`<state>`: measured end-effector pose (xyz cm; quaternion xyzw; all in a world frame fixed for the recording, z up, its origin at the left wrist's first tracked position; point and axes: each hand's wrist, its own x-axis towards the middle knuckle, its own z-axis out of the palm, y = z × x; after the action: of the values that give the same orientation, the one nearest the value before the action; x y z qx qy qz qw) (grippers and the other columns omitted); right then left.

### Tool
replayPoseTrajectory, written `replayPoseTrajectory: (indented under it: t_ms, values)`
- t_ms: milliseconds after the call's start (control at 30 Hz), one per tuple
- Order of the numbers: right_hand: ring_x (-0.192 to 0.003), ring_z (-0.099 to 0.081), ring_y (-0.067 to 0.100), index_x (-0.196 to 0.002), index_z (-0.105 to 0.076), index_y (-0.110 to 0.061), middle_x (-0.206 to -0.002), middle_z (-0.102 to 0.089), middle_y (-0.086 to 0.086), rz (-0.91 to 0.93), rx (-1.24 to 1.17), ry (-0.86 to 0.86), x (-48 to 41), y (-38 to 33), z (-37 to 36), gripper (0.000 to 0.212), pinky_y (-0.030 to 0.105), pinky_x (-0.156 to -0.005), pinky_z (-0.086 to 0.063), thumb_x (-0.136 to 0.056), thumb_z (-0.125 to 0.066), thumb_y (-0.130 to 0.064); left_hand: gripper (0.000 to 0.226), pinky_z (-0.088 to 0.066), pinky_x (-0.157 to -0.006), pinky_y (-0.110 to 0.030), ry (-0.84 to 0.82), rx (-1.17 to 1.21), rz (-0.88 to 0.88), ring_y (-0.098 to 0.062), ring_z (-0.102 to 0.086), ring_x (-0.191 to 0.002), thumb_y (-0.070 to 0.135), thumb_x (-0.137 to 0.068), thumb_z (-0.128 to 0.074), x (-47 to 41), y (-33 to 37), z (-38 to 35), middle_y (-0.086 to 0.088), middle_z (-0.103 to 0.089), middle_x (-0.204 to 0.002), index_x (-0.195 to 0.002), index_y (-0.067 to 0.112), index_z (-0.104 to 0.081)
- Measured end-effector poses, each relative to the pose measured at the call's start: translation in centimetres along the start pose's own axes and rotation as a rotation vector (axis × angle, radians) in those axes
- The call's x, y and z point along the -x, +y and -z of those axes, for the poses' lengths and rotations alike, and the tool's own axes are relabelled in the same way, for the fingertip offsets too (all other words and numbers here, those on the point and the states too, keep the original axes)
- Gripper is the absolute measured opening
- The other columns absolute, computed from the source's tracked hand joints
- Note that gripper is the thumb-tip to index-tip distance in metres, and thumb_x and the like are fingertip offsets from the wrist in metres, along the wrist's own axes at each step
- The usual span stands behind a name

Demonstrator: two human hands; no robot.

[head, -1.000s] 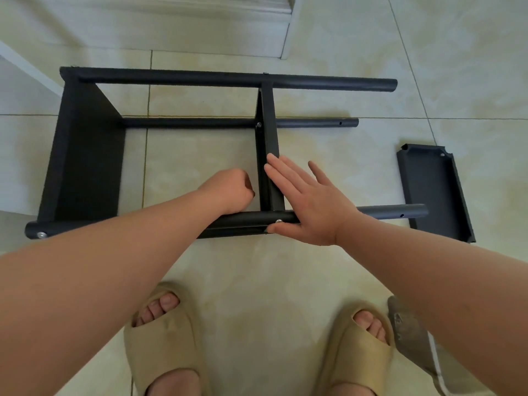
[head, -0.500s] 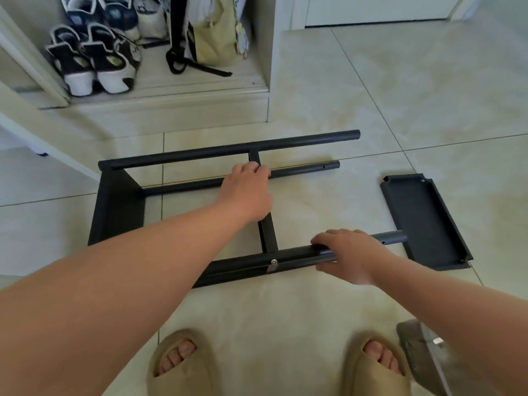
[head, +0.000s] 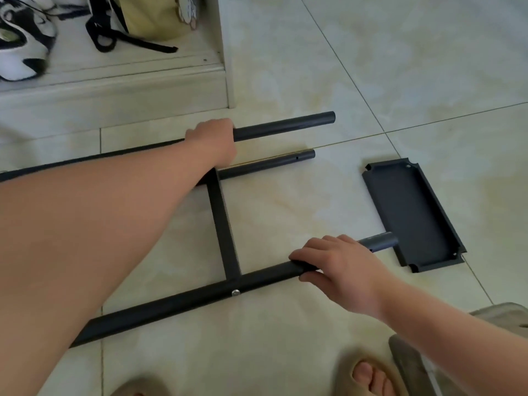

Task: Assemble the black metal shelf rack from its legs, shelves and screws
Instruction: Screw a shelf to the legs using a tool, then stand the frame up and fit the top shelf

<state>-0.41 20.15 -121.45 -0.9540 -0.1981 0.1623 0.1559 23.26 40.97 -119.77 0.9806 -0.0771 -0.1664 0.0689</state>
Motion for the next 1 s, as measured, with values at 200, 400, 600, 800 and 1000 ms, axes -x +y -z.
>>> replayPoseTrajectory:
  t_ms: [200, 400, 600, 800, 1000]
  values:
    - [-0.098, -0.055, 0.015, -0.129, -0.058, -0.034, -0.111, -0.058, -0.015, 0.015, 0.073, 0.020, 1.0, -1.2, 1.9, 0.028, 0.032, -0.091, -0.038, -0.102, -0.052, -0.036, 0.041, -0.047, -0.099, -0.047, 0.113, 0.188, -0.056, -0.031, -0.056, -0.112, 0.009, -0.097, -0.046, 2.7, -1.4, 3.6, -0.008, -0.059, -0.126, -0.137, 0.019, -0.052]
    - [-0.087, -0.070, 0.021, -0.109, -0.075, -0.025, -0.098, -0.070, -0.010, 0.038, 0.301, 0.257, 2.1, -3.4, 8.1, 0.039, 0.040, -0.086, -0.053, -0.073, -0.090, -0.020, 0.038, -0.048, -0.091, -0.039, 0.326, 0.381, -0.058, -0.026, -0.057, -0.109, 0.012, -0.099, -0.049, 8.9, -2.9, 11.8, -0.004, -0.060, -0.124, -0.136, 0.020, -0.052]
    - [-0.094, -0.071, 0.023, -0.101, -0.079, -0.023, -0.095, -0.072, -0.008, 0.051, 0.486, 0.498, 3.0, -7.0, 16.0, 0.046, 0.050, -0.102, -0.040, -0.060, -0.097, -0.014, 0.030, -0.042, -0.077, -0.033, 0.534, 0.540, -0.040, -0.025, -0.055, -0.095, 0.012, -0.097, -0.051, 16.6, -4.9, 19.7, -0.008, -0.059, -0.114, -0.127, 0.015, -0.059]
    - [-0.109, -0.066, 0.027, -0.098, -0.078, -0.018, -0.099, -0.070, -0.002, 0.147, 0.760, 0.758, 3.9, -10.1, 22.5, 0.045, 0.062, -0.115, -0.016, -0.064, -0.071, 0.011, 0.028, -0.040, -0.068, -0.026, 0.658, 0.777, 0.097, -0.021, -0.054, -0.094, 0.008, -0.097, -0.054, 24.5, -6.9, 22.6, -0.005, -0.057, -0.111, -0.125, 0.014, -0.054]
    - [-0.110, -0.066, 0.030, -0.086, -0.071, -0.006, -0.092, -0.066, 0.007, 0.197, 0.989, 0.808, 5.2, -11.7, 23.7, 0.038, 0.066, -0.114, -0.014, -0.075, -0.037, 0.007, 0.021, -0.037, -0.060, -0.024, 0.606, 1.087, 0.361, -0.016, -0.054, -0.080, 0.006, -0.097, -0.049, 30.6, -5.8, 18.6, -0.007, -0.064, -0.104, -0.113, 0.012, -0.060]
